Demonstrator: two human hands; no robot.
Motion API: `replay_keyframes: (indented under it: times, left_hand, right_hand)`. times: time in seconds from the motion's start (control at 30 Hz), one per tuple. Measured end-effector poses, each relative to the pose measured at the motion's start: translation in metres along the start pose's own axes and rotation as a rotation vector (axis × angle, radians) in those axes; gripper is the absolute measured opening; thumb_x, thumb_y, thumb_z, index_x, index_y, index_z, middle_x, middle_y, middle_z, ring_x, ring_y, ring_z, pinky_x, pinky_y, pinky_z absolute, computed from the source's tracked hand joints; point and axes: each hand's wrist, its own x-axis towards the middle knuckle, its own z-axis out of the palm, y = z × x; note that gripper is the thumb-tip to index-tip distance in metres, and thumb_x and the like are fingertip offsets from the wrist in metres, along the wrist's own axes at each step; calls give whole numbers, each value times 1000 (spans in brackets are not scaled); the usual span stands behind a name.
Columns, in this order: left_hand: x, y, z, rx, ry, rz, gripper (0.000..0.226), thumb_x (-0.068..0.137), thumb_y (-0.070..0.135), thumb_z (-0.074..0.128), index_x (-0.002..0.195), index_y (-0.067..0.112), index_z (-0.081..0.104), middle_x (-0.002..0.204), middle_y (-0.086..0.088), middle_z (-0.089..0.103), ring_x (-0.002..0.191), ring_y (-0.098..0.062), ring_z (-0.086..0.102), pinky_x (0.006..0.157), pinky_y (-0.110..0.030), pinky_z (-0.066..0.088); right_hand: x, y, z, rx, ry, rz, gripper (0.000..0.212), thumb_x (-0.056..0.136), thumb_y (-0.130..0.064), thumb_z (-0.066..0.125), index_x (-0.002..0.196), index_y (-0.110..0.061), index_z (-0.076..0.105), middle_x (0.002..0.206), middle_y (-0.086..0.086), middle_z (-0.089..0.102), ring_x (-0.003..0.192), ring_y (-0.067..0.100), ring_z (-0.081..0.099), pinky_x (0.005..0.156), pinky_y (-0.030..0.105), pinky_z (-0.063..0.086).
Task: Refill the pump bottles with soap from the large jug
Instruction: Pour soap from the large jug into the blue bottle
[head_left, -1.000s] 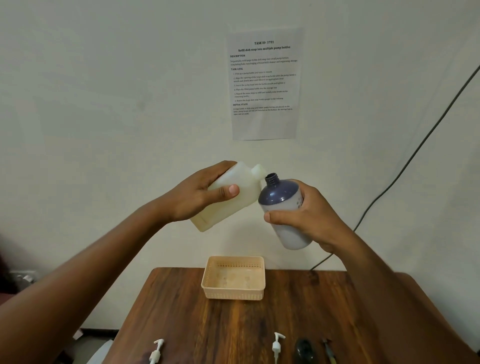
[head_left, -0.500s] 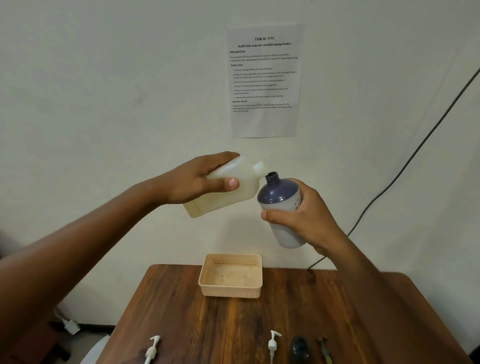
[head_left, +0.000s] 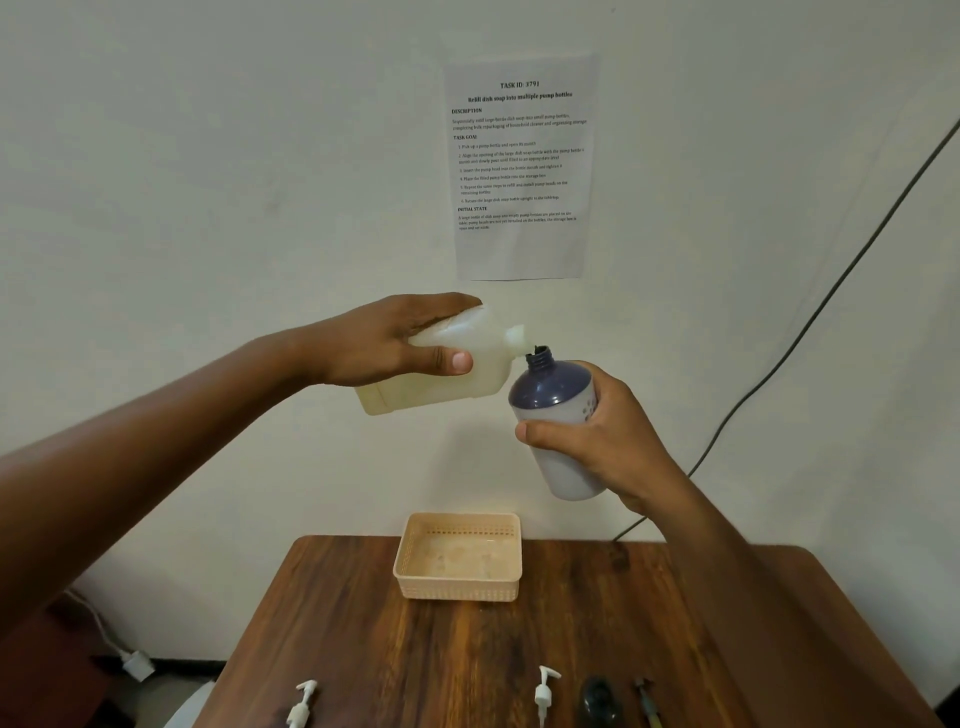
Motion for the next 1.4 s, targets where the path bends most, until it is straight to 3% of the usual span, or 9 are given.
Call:
replay_keyframes:
  times: [0.13,0.3,0.43,0.8,0.97,1.1,1.4]
  left_hand:
    - [1,2,-3,16,-5,-1,68,88,62,58,150,38,45,130,19,61,114,-1,60,82,-15,48]
    - [3,3,-5,18,-12,13,64,88,63,60,147,40,48,127,22,63,112,0,61,82,-15,49]
    - [3,4,-6,20,-20,14,74,83,72,57,148,39,47,128,21,63,114,-2,61,84,-18,48]
    - [5,8,-9,40,-25,8,76,83,70,58,150,37,45,131,19,61,115,-3,61,83,-17,47]
    - [5,9,-11,36,-31,8,76,83,68,58,151,37,44,132,18,61,116,-5,61,85,-18,48]
    - [6,10,-12,36,-25,13,71,86,62,60,150,37,46,131,18,62,115,-4,61,83,-17,48]
    - [6,14,-15,40,-30,44,72,81,73,58,145,40,49,123,21,64,111,-3,62,81,-13,51]
  right_hand:
    - [0,0,0,7,7,0,63,69,-38,89,120,-40,53,109,-16,62,94,13,63,69,23,53]
    - [-1,-2,1,31,12,-2,57,66,-39,89,111,-44,54,105,-19,63,92,12,64,65,20,51]
    - [-1,-3,1,33,18,-5,54,65,-41,88,107,-46,54,103,-22,62,90,9,64,64,18,50]
    - [-1,-3,0,36,28,-10,54,68,-39,89,106,-49,52,100,-26,61,90,2,63,62,14,50]
    - [-1,-3,0,38,34,-18,58,69,-37,89,113,-43,52,107,-20,61,93,12,63,67,22,53]
    - [-1,-5,-1,33,38,-17,53,69,-38,88,108,-45,53,104,-23,61,90,10,63,65,17,51]
    - [-1,-7,-1,53,44,-21,58,69,-34,89,114,-42,53,105,-20,62,91,10,63,67,20,52]
